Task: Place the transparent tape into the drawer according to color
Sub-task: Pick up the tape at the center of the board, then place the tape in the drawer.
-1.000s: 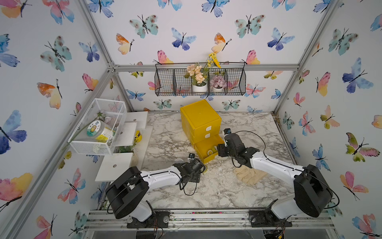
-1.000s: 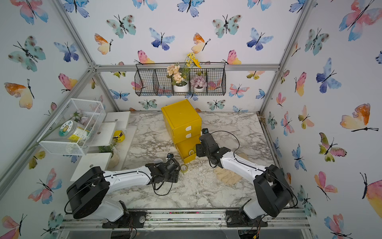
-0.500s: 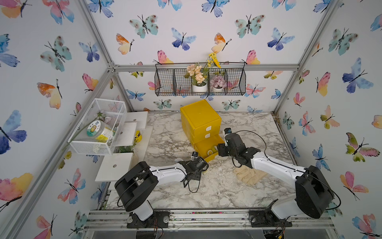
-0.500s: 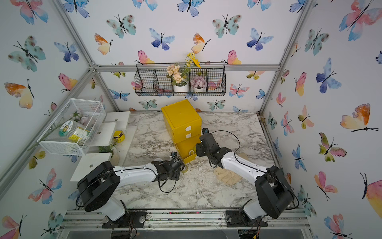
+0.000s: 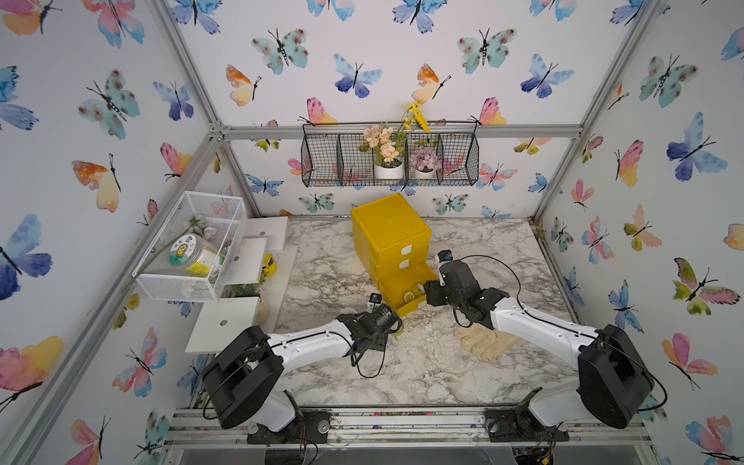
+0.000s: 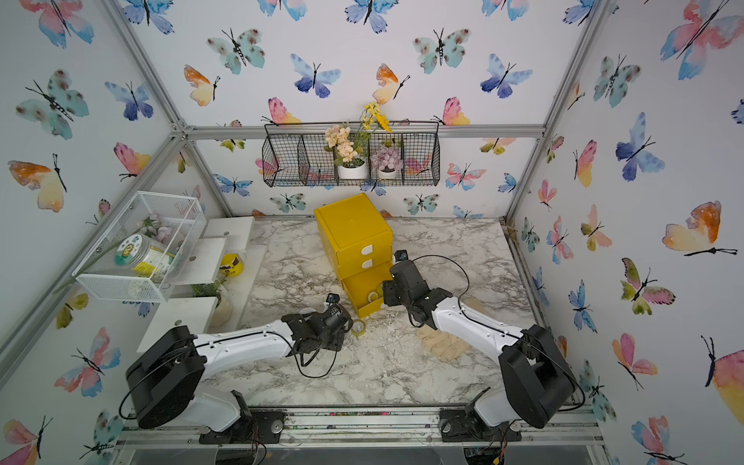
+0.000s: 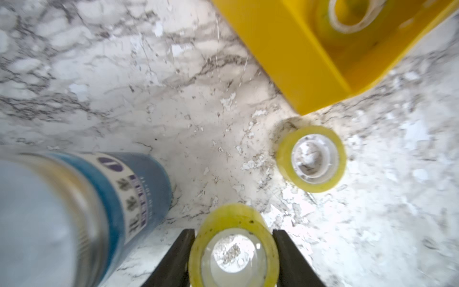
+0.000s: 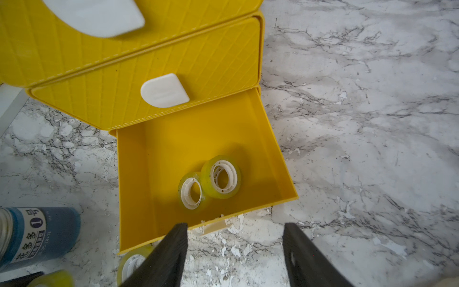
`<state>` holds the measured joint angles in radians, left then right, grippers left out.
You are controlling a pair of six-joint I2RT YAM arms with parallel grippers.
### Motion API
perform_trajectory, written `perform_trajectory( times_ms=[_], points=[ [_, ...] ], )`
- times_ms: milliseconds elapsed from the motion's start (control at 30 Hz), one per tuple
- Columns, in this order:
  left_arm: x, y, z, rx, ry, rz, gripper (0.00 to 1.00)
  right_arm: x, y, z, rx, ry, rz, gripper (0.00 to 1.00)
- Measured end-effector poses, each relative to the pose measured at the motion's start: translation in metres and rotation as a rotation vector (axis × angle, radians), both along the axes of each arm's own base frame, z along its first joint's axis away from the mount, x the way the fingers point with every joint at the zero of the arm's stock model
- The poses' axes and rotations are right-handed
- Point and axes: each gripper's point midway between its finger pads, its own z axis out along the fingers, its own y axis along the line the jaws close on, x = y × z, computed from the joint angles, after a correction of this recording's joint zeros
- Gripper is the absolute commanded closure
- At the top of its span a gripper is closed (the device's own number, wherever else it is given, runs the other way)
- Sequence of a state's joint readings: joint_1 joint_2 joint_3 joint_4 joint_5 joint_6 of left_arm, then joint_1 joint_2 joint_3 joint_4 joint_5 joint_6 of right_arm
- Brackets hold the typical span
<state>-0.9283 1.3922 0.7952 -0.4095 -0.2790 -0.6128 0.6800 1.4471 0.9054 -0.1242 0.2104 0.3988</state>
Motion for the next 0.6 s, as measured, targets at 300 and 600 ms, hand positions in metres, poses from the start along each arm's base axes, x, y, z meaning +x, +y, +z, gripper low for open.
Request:
perform_trajectory(
  times_ms=[300, 600],
  points=[
    [0.039, -0.014, 0.085, -0.166, -0.130, 0.043, 0.51, -0.014, -0.011, -0.013, 0.006, 0.025, -0.019, 0.34],
    [0.093, -0.078, 0.092, -0.164, -0.159, -0.010, 0.50, -0.034, -0.029, -0.021, 0.025, 0.028, -0.041, 0.34]
  ],
)
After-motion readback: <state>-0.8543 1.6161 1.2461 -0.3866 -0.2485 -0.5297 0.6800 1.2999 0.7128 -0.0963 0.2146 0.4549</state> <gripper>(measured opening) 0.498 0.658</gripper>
